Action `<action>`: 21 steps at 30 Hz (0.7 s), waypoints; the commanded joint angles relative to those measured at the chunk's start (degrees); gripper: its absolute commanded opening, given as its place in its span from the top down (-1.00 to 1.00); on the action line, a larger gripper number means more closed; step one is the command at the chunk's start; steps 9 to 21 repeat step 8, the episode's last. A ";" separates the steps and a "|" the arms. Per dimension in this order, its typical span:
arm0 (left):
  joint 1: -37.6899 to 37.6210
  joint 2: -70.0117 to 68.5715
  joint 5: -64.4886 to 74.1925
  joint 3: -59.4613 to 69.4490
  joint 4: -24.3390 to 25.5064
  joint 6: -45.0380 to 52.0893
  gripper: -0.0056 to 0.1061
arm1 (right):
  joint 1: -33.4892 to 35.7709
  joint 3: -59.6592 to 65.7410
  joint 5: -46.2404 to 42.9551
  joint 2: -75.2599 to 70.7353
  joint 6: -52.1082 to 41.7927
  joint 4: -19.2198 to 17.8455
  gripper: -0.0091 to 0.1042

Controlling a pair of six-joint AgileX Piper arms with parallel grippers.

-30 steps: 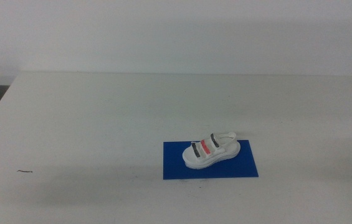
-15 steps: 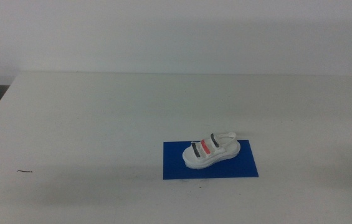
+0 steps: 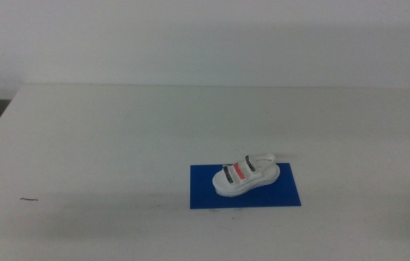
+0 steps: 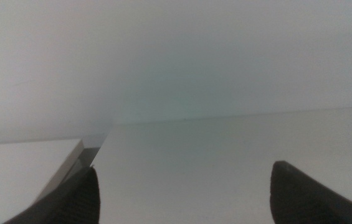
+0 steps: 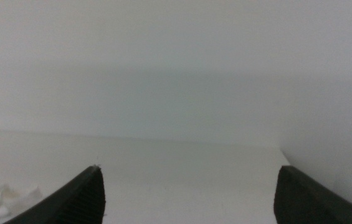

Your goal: Use one arm to grab the shoe from the table and place it on the mat.

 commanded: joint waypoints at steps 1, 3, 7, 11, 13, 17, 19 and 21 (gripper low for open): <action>-0.01 0.28 -0.70 0.02 -0.23 -0.08 -0.78 | -0.44 0.21 1.51 -0.36 -0.57 -0.60 -0.80; -0.01 0.28 -0.70 0.02 -0.23 -0.08 -0.78 | -0.44 0.21 1.41 -0.36 -0.57 -0.60 -0.80; -0.01 0.28 -0.70 0.02 -0.23 -0.08 -0.78 | -0.44 0.21 1.41 -0.36 -0.57 -0.60 -0.80; -0.01 0.28 -0.70 0.02 -0.23 -0.08 -0.78 | -0.44 0.21 1.40 -0.36 -0.57 -0.22 -0.80; -0.01 0.28 -0.70 0.02 -0.23 -0.08 -0.78 | -0.44 0.21 1.40 -0.36 -0.57 -0.22 -0.80; -0.01 0.28 -0.70 0.02 -0.23 -0.08 -0.78 | -0.44 0.21 1.40 -0.36 -0.57 -0.22 -0.80; -0.01 0.28 -0.70 0.02 -0.23 -0.08 -0.78 | -0.44 0.21 1.40 -0.36 -0.57 -0.22 -0.80; -0.01 0.28 -0.70 0.02 -0.23 -0.08 -0.78 | -0.44 0.21 1.40 -0.36 -0.57 -0.22 -0.80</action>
